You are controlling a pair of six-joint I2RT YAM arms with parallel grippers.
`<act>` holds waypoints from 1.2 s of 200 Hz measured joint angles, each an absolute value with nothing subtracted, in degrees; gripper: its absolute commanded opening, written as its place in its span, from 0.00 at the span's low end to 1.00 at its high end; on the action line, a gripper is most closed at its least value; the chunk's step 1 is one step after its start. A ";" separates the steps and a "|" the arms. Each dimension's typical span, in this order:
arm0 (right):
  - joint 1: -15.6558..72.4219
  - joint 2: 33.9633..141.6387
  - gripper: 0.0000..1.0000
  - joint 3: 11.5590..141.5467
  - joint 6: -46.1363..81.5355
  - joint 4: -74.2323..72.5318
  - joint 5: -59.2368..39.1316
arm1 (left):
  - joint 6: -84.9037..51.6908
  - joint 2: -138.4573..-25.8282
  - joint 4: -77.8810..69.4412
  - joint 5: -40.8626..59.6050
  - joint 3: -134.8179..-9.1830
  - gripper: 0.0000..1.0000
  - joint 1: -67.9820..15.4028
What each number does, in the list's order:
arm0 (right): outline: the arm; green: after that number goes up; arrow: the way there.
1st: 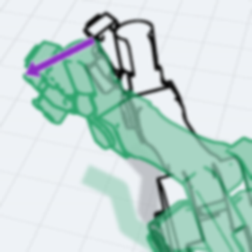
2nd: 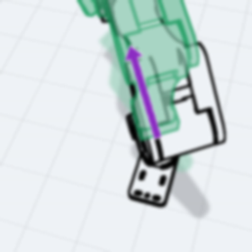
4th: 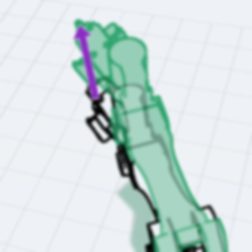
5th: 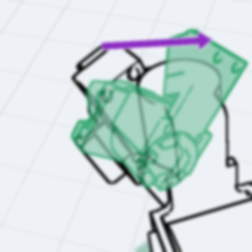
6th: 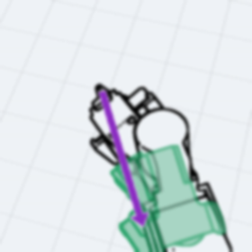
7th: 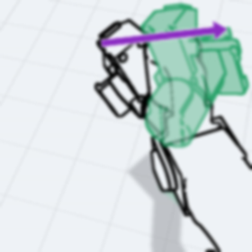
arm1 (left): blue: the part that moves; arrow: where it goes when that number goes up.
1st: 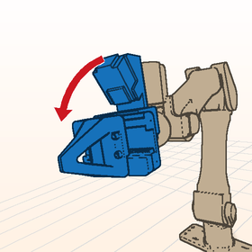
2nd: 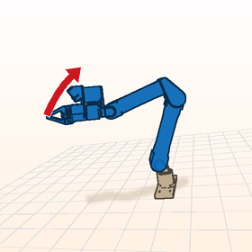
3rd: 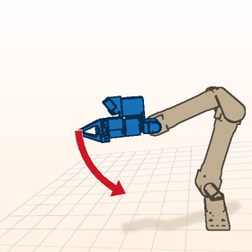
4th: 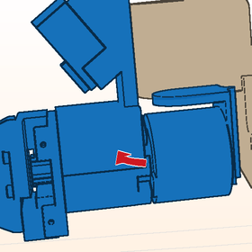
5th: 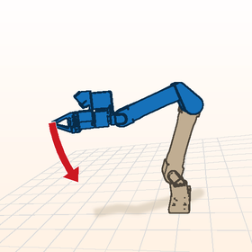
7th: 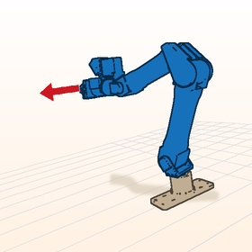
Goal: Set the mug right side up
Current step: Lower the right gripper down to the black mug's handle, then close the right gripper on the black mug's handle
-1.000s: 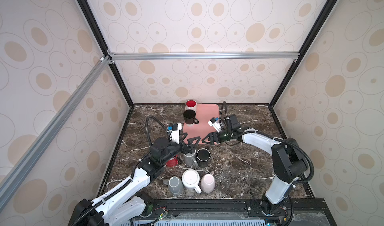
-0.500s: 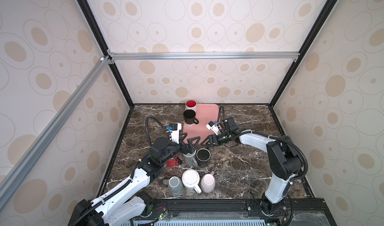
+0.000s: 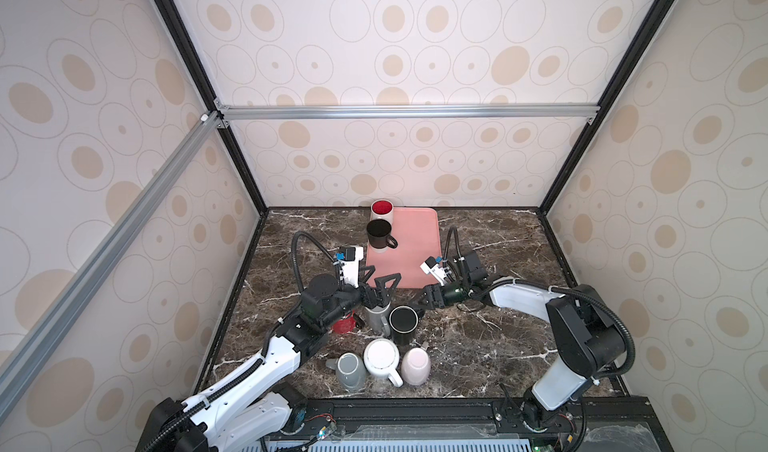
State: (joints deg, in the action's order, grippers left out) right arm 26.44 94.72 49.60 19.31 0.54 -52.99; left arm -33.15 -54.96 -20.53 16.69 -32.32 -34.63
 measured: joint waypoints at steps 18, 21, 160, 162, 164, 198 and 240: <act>26.50 92.53 0.75 46.68 20.82 -1.80 -53.34 | -33.15 -55.16 -20.73 16.75 -32.32 0.99 -34.63; 26.50 92.31 0.75 46.33 21.12 -2.04 -53.36 | -33.15 -55.27 -20.82 16.80 -32.32 0.99 -34.63; 36.23 81.32 0.64 41.06 15.42 8.01 -35.94 | -33.17 -58.02 -22.79 17.85 -32.32 0.98 -34.79; 36.45 81.19 0.64 41.10 15.18 8.36 -35.22 | -33.17 -58.02 -22.81 17.87 -32.32 0.98 -34.79; 36.82 80.86 0.65 41.12 14.94 8.82 -34.52 | -33.17 -58.11 -22.83 17.91 -32.32 0.98 -34.79; 38.61 77.21 0.66 41.15 12.29 11.64 -27.66 | -33.19 -58.30 -23.14 17.93 -32.32 0.98 -34.79; 40.25 77.28 0.63 42.65 8.82 14.17 -24.58 | -33.26 -58.98 -23.75 18.15 -32.32 0.98 -34.79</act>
State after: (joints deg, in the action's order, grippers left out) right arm 40.25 77.28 42.65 8.82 14.17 -24.58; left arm -33.26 -58.98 -23.75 18.15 -32.32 -34.79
